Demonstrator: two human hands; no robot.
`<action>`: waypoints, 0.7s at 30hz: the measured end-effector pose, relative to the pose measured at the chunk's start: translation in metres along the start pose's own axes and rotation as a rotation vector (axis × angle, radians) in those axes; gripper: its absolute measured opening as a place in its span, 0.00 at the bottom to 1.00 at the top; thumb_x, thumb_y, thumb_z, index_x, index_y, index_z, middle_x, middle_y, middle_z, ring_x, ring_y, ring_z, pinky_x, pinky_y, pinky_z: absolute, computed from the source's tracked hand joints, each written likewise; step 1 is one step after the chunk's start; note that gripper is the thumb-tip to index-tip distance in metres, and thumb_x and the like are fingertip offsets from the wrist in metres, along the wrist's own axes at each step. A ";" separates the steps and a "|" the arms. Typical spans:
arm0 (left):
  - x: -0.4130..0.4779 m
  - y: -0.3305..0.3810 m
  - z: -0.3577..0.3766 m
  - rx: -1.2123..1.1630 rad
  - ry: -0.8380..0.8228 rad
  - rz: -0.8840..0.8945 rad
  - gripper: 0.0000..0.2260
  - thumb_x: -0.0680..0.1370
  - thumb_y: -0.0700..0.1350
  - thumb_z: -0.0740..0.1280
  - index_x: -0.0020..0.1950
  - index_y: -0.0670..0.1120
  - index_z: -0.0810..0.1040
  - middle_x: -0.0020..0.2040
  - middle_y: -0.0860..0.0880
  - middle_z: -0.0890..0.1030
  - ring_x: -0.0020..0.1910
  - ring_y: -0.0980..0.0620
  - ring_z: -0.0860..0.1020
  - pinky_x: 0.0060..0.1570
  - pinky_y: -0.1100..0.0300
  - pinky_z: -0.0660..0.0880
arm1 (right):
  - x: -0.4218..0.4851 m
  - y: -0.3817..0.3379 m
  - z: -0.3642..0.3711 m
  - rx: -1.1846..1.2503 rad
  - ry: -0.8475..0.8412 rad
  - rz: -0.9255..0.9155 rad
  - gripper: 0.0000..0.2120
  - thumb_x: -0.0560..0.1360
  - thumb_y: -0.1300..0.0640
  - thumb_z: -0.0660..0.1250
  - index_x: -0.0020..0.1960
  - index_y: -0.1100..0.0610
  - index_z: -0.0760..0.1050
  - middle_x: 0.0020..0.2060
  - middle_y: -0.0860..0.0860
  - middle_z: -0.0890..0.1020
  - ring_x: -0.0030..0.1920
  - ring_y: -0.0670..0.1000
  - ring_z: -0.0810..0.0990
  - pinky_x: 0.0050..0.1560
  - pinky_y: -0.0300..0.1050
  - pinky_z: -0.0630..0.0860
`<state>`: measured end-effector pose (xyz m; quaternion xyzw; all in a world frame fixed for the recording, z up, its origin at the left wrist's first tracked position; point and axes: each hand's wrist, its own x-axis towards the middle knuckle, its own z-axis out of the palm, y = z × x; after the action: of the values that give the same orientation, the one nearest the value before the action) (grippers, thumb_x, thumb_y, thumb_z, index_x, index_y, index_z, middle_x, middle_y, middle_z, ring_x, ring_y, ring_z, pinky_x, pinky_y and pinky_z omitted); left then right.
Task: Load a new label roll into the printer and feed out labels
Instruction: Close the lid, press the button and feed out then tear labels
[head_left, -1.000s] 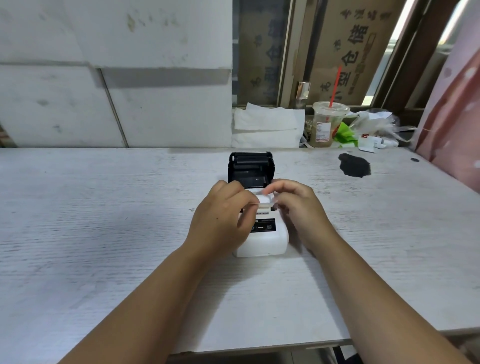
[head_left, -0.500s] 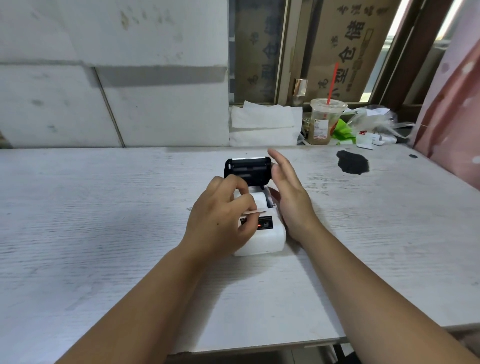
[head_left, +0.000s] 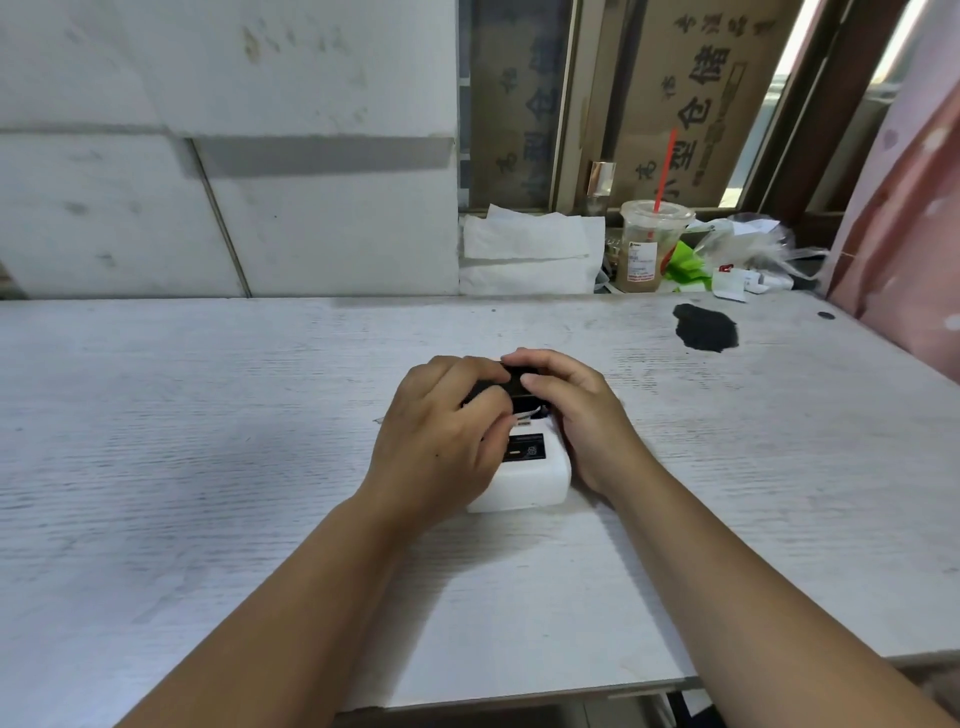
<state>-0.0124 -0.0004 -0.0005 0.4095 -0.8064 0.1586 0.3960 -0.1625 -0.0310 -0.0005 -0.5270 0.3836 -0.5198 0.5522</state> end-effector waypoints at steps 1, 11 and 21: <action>0.001 -0.001 0.000 -0.005 -0.020 0.012 0.06 0.73 0.41 0.64 0.38 0.43 0.79 0.45 0.47 0.82 0.42 0.44 0.78 0.43 0.53 0.70 | 0.000 0.002 0.000 -0.004 -0.002 0.004 0.11 0.74 0.66 0.62 0.50 0.55 0.80 0.47 0.48 0.82 0.52 0.51 0.80 0.55 0.44 0.76; 0.001 -0.002 0.000 -0.054 -0.124 -0.019 0.10 0.76 0.42 0.59 0.40 0.42 0.78 0.38 0.46 0.81 0.36 0.44 0.77 0.37 0.53 0.68 | 0.001 0.004 -0.002 -0.039 -0.008 0.004 0.14 0.74 0.69 0.61 0.52 0.55 0.79 0.47 0.50 0.80 0.49 0.48 0.79 0.51 0.42 0.75; 0.000 -0.002 -0.001 -0.049 -0.102 -0.039 0.10 0.75 0.43 0.59 0.39 0.42 0.78 0.34 0.47 0.80 0.32 0.45 0.75 0.36 0.56 0.66 | -0.001 0.003 0.000 0.024 -0.026 0.059 0.15 0.75 0.69 0.60 0.53 0.54 0.78 0.49 0.54 0.81 0.49 0.52 0.80 0.52 0.46 0.76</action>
<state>-0.0106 -0.0013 0.0003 0.4228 -0.8212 0.1102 0.3670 -0.1619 -0.0299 -0.0032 -0.5156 0.3852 -0.5010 0.5786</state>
